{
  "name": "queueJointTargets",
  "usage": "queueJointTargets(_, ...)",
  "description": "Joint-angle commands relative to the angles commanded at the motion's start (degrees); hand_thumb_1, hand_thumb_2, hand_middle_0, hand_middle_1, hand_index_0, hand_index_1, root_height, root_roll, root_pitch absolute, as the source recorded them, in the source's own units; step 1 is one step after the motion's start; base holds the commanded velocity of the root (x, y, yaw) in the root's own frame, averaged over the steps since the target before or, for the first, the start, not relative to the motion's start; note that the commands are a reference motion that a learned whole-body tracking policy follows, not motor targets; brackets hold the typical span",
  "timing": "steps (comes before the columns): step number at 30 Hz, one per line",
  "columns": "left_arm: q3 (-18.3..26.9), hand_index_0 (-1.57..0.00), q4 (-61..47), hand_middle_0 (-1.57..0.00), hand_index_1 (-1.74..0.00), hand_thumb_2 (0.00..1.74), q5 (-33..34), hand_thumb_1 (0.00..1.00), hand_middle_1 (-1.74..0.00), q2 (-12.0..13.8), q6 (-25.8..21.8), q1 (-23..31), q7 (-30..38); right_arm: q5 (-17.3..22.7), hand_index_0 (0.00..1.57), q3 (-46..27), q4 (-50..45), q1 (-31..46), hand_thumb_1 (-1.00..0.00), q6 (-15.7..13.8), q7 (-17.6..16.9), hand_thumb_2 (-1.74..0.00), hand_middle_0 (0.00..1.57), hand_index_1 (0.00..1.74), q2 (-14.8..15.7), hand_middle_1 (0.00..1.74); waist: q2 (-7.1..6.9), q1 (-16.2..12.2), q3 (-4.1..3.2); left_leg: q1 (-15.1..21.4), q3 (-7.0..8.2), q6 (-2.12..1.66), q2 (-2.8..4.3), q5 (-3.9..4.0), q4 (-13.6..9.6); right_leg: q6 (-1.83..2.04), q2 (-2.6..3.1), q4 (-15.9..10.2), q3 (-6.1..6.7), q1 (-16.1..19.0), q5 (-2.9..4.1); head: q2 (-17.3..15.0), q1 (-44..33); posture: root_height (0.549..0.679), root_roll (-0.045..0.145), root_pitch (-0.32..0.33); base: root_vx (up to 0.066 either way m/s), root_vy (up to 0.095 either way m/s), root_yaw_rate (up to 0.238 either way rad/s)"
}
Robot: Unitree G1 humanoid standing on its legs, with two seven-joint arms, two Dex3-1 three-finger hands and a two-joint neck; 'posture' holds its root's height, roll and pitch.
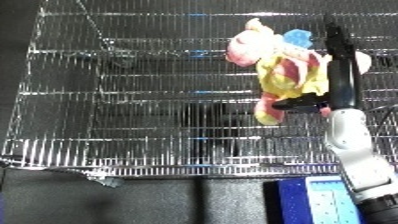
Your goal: Pick up the object and place it into the box
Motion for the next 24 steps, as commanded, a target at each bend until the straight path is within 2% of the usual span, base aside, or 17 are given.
queueJointTargets(6,-1.1,-1.57,-0.5,-1.57,-1.74,1.74,-1.3,1.0,-1.74,0.5,-0.7,0.8,-0.6,0.4,0.0,7.1,12.7,-9.2,0.0,0.4,1.7,0.0,0.0,0.0,-0.7,0.0,1.66,0.3,0.0,-1.9,0.1,-0.31,-0.33,0.06,0.7,-0.26,-0.12,0.6,0.35,-2.2,0.0,3.7,3.3,0.639,0.093,0.12,0.023,-0.001,-0.021)
queueJointTargets(13,-0.9,-1.57,-1.3,-1.57,-1.74,1.74,-3.3,1.0,-1.74,1.3,-1.1,2.4,-1.2,1.4,0.0,11.0,23.3,-13.6,0.0,1.7,5.2,0.0,0.0,0.0,-1.7,0.0,2.59,1.1,0.0,-3.6,-0.28,-0.51,-0.42,0.2,1.1,-0.43,-0.3,0.8,0.4,-3.4,0.3,8.1,7.1,0.637,0.095,0.139,0.011,-0.011,0.04)
queueJointTargets(18,-0.3,-1.57,-1.9,-1.57,-1.74,1.74,-4.6,1.0,-1.74,1.6,-1.0,4.1,-1.5,1.0,0.39,12.8,28.4,-15.5,-0.25,1.9,7.0,-0.44,0.39,0.44,-2.3,0.44,2.78,1.7,0.0,-4.7,-0.6,-0.61,-0.33,0.25,1.7,-0.48,-0.41,1.1,0.23,-4.1,0.46,9.1,8.4,0.636,0.094,0.147,0.005,-0.016,0.053)
queueJointTargets(24,0.6,-1.57,-1.9,-1.57,-1.74,1.74,-5.2,1.0,-1.74,1.6,-0.8,5.0,-1.3,1.1,0.86,13.2,28.5,-14.9,-0.55,1.6,7.7,-0.96,0.86,0.96,-2.1,0.96,2.45,1.7,0.0,-5.5,-0.93,-0.61,-0.12,0.11,2.1,-0.5,-0.38,1.4,-0.08,-4.4,0.62,9.4,8.7,0.635,0.09,0.151,0.003,-0.008,0.027)
